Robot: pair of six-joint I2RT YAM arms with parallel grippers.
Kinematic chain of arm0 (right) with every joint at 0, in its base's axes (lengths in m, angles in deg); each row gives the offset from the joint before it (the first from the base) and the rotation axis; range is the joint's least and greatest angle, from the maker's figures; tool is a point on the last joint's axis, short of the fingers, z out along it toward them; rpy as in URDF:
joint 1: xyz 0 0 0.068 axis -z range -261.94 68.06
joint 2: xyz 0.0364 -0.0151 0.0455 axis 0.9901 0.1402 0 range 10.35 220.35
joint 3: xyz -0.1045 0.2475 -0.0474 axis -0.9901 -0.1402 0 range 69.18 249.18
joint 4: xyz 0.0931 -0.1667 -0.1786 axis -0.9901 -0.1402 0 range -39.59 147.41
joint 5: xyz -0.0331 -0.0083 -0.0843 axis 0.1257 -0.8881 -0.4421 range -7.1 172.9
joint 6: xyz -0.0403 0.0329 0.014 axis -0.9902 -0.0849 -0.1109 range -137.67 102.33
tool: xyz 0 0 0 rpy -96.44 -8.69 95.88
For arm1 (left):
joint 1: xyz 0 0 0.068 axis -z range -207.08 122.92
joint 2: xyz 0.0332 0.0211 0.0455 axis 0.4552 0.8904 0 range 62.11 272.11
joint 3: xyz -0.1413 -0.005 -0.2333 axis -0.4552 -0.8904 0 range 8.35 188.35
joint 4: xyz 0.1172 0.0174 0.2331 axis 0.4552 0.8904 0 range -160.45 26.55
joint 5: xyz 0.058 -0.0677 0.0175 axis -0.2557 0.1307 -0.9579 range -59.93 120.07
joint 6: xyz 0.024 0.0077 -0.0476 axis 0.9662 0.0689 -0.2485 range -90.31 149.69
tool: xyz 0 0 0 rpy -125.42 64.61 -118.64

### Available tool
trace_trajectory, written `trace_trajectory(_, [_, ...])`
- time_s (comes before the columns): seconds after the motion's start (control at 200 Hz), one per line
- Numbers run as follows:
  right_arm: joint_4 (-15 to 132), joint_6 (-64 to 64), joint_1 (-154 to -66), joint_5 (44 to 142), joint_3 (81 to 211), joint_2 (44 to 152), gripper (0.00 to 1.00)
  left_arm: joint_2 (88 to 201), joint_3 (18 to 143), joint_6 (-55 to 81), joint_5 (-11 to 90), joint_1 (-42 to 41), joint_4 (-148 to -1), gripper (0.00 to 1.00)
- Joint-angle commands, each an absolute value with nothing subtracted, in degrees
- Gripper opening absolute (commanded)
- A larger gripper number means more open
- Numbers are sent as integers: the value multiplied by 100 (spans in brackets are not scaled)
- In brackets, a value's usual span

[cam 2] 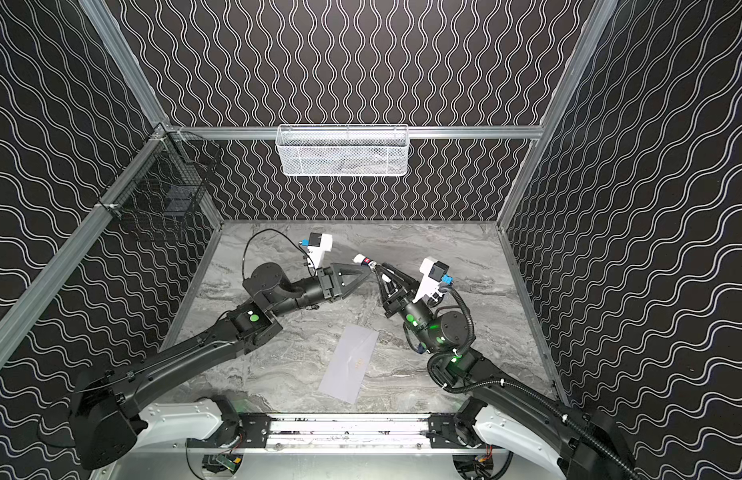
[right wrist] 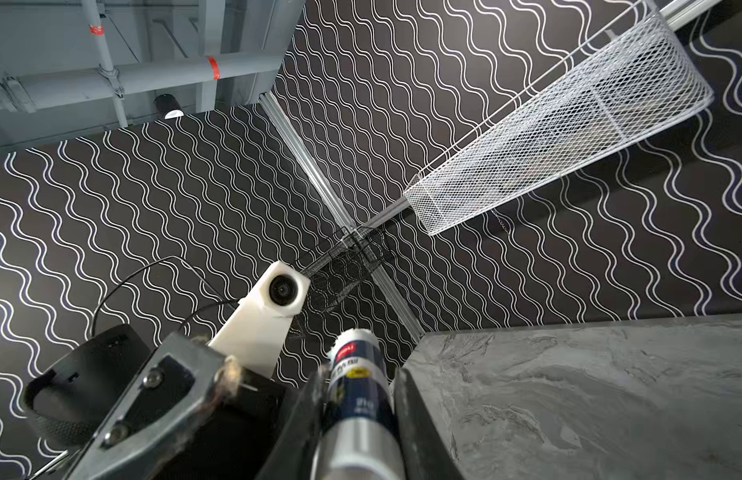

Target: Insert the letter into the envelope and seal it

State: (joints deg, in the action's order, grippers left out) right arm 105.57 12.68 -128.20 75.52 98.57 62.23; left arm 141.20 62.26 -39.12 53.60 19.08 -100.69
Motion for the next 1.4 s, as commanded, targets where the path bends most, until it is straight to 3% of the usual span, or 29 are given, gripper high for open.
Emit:
trace_trajectory(0.0, [10730, 1108, -12918, 7543, 9810, 6261, 0, 14051, 6262, -3782, 5179, 1849, -10208, 53])
trace_trajectory(0.265, [10762, 611, -13292, 6887, 9684, 6194, 0, 14057, 6155, -3867, 5187, 1803, -10315, 54])
trace_trajectory(0.49, [11162, -196, -13292, 6617, 9755, 6031, 0, 13929, 6029, -3883, 5182, 1808, -10178, 72])
trace_trajectory(0.686, [11761, -165, -13429, 6845, 9803, 6414, 0, 14323, 6240, -4039, 5450, 1902, -10583, 72])
trace_trajectory(1.396, [11489, -97, -13806, 6738, 9580, 6696, 0, 14122, 6214, -3911, 5336, 1845, -10531, 25])
